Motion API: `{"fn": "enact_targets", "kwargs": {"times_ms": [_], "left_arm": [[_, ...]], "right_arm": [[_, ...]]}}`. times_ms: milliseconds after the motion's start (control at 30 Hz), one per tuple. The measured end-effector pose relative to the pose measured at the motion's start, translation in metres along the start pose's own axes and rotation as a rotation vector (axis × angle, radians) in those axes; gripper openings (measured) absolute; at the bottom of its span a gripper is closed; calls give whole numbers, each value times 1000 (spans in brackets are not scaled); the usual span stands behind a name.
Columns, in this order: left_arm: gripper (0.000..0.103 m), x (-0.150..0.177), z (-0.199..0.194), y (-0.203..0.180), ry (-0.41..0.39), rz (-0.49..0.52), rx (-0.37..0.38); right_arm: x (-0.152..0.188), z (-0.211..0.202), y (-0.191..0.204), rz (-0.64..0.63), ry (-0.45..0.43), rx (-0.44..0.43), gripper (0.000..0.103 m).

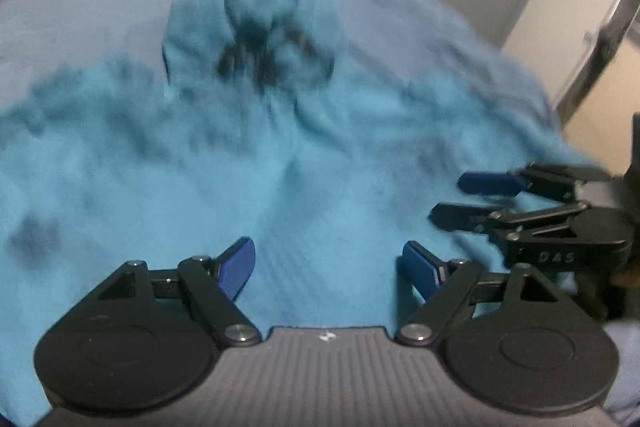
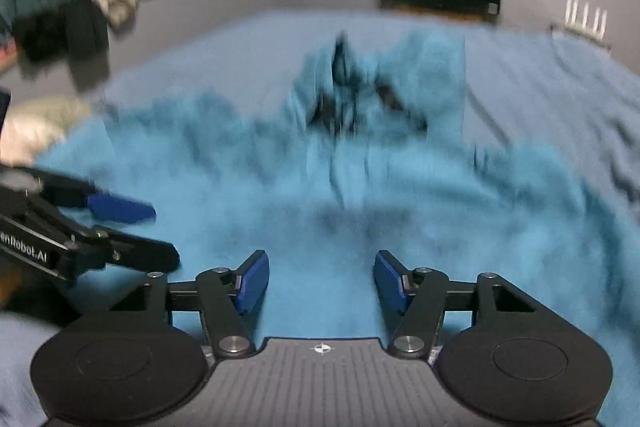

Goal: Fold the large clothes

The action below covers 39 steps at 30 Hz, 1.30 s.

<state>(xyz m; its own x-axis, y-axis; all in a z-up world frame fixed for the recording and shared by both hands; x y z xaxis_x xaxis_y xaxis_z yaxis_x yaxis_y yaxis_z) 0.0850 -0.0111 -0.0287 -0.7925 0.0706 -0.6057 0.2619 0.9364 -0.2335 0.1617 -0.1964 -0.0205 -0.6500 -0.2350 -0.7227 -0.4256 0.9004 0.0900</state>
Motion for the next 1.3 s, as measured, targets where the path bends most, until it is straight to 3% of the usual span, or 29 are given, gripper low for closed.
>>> {"fn": "enact_targets", "kwargs": {"times_ms": [133, 300, 500, 567, 733, 800, 1033, 1133, 1300], "left_arm": [[81, 23, 16, 11, 91, 35, -16], [81, 33, 23, 13, 128, 97, -69], [82, 35, 36, 15, 149, 106, -87], [83, 35, 38, 15, 150, 109, -90], [83, 32, 36, 14, 145, 104, -90], [83, 24, 30, 14, 136, 76, -87], [84, -38, 10, 19, -16, -30, -13], [84, -60, 22, 24, -43, -22, -56], [84, -69, 49, 41, -27, -45, -101]], "right_arm": [[38, 11, -20, 52, 98, 5, 56], [41, 13, -19, 42, 131, 29, 54], [17, -3, -22, 70, -60, 22, 58], [11, 1, -26, 74, -70, 55, 58], [22, 43, -34, 55, 92, 136, 58], [24, 45, -33, 49, 102, 147, 58], [14, 8, -53, 203, -95, 92, 67], [5, -4, -62, 256, -155, 93, 68], [-21, -6, -73, 259, -170, 98, 73]]}}
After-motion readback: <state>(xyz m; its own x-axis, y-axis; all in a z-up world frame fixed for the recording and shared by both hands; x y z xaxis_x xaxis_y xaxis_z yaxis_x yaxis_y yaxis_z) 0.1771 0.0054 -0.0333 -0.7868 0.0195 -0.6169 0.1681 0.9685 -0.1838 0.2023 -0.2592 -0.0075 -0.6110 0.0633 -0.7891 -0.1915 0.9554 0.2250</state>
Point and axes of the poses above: each gripper's, at about its wrist camera, not at the fingertips, and z roughly the way its jaws point, y to its left, x to its underside, the point moved 5 cm from there along z, roughly the way its jaws point, and after that the axes turned 2 degrees about y, right-handed, at the moved point
